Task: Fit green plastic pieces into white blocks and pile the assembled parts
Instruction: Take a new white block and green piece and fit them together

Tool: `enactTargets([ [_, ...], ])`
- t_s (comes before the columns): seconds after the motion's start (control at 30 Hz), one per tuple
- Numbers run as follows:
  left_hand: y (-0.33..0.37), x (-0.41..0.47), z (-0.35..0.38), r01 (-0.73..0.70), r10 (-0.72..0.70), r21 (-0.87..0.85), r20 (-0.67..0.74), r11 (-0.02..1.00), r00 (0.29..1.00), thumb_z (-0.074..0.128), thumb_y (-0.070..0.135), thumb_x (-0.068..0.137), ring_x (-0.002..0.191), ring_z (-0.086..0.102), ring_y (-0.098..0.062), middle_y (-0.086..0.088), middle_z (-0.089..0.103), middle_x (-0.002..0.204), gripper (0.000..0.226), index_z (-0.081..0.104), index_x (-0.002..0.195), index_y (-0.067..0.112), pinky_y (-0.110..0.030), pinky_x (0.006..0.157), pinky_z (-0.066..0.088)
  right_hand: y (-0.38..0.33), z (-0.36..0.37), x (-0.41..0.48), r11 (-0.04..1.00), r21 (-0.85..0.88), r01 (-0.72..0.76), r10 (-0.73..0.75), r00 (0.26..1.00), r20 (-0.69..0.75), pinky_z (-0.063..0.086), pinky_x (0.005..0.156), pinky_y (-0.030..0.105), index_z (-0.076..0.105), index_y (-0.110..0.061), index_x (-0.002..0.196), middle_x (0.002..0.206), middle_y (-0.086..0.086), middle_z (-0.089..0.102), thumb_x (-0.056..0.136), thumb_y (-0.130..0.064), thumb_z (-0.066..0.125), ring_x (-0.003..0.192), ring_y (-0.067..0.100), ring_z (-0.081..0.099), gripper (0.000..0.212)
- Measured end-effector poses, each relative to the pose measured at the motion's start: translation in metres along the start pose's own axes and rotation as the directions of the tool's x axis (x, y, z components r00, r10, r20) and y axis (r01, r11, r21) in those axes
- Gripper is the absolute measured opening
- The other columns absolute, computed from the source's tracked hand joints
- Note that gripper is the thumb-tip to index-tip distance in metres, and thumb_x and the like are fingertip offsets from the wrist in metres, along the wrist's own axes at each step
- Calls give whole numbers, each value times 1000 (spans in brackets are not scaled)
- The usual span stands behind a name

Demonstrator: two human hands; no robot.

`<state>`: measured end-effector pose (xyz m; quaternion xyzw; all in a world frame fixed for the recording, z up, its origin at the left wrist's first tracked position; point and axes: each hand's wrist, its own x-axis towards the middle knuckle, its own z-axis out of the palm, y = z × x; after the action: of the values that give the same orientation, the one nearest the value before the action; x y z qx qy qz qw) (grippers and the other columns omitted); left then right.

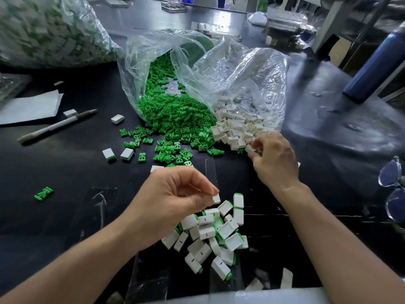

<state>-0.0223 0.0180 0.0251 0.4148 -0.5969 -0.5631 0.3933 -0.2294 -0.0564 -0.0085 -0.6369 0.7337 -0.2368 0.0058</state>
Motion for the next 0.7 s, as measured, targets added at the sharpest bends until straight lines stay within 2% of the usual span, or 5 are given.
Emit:
enactTargets([
  [0.2,-1,0,-1,42,-42,9,3,999,999,64,-12,74,70,70,-16,-4,73,79,36,70,61,21,-17,59,52,3,-2,1,999,-22,32,-32,999,11,35,88,34,62,-13,94,106,7,58,85,-15,63,103,28,49,10],
  [0.33,-3,2,-1,33,-29,60,-66,998,997,69,-10,71,71,69,-15,1,73,80,35,70,66,25,-23,62,56,-3,-12,-5,983,173,65,-66,998,-3,41,77,25,60,-18,83,86,-3,60,82,-15,66,82,17,54,6],
  [0.43,-6,4,-4,67,-52,77,-178,995,983,75,-3,67,72,69,-14,4,73,85,29,70,77,24,-27,69,56,-20,-15,-18,869,492,57,-150,977,153,44,68,9,58,-28,73,74,-14,59,81,-9,67,69,1,55,22],
  [0.6,-8,8,-5,109,-89,61,-263,992,961,76,-1,68,79,68,-5,11,70,94,39,67,91,29,-20,69,56,-43,-13,-37,690,722,53,-358,892,277,47,67,17,61,-29,74,69,-12,62,79,-8,69,68,0,57,23],
  [0.7,-7,8,-4,104,-89,56,-224,993,971,73,-2,72,60,65,-3,4,72,74,25,69,85,19,-15,56,52,-49,-14,-44,608,793,34,-430,854,294,49,64,20,63,-30,73,67,-11,62,78,-11,71,65,1,57,21],
])
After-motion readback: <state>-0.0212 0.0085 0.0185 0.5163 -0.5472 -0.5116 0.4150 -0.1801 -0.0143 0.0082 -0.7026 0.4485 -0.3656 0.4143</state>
